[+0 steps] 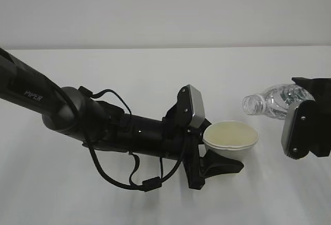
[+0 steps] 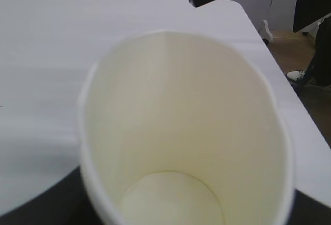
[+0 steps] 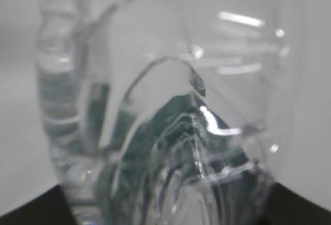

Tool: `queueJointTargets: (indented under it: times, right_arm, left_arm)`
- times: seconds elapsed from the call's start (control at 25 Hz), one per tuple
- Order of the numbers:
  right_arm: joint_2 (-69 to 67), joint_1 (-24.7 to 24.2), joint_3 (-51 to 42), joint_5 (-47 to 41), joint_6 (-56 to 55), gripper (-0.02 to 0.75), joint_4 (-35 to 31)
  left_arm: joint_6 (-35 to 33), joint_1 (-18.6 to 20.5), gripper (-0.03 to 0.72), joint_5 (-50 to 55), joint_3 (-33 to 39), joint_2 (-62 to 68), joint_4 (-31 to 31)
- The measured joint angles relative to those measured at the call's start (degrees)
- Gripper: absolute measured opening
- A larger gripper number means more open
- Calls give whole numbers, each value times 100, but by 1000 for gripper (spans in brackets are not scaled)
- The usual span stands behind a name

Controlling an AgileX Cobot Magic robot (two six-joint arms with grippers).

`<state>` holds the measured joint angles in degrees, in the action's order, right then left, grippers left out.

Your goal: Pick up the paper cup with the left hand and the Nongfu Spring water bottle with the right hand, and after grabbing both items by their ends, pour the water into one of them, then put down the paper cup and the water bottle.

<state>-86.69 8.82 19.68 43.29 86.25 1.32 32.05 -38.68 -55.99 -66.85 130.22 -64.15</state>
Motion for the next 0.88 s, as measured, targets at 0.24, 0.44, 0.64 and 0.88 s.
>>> queueJointTargets:
  times: [0.24, 0.44, 0.64, 0.88]
  right_arm:
    - [0, 0, 0, 9, 224, 388, -26]
    - [0, 0, 0, 9, 405, 388, -132]
    - [0, 0, 0, 9, 512, 387, -132]
    - [0, 0, 0, 9, 630, 387, -132]
  left_arm:
    - [47, 0, 435, -10, 0, 4, -37]
    - [97, -11, 435, -48, 0, 4, -37]
    - [99, -11, 435, -103, 0, 13, -37]
    - [127, -22, 435, -162, 0, 13, -45]
